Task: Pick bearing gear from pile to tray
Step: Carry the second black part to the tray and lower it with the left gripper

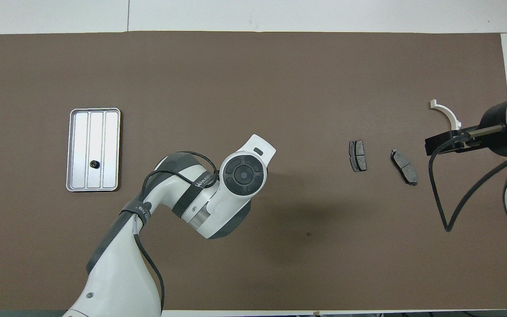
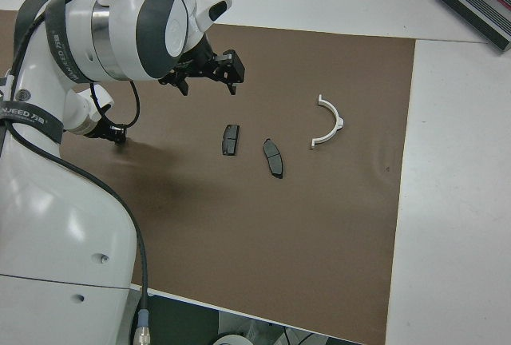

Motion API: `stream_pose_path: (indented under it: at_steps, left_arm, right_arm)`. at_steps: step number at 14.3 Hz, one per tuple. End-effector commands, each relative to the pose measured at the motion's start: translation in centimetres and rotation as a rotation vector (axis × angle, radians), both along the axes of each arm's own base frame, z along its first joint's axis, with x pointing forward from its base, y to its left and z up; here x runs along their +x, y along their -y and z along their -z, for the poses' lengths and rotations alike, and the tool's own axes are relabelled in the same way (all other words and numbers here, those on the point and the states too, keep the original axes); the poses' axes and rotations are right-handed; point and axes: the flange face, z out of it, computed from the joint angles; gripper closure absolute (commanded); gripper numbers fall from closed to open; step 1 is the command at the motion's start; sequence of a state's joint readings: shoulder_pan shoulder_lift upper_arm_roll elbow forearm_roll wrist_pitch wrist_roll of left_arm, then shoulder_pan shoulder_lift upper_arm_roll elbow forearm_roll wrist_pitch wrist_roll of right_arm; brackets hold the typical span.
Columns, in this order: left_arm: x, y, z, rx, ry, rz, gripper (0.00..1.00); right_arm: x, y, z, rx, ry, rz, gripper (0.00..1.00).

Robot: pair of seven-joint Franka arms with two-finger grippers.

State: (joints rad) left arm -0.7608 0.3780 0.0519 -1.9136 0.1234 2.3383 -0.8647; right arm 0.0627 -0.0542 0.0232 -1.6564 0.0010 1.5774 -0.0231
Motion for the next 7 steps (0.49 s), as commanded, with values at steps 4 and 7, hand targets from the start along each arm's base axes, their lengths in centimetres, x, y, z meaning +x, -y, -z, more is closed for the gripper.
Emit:
stream_pose_path:
  at_steps: [4, 7]
  left_arm:
    - [8.0, -10.9, -0.1, 0.034, -0.001, 0.020, 1.00]
    - [10.8, -18.3, -3.9, 0.033, 0.018, 0.035, 1.00]
  right_arm:
    - [0.0, 0.0, 0.1, 0.021, 0.007, 0.022, 0.00]
    - [0.0, 0.1, 0.1, 0.018, 0.006, 0.022, 0.00]
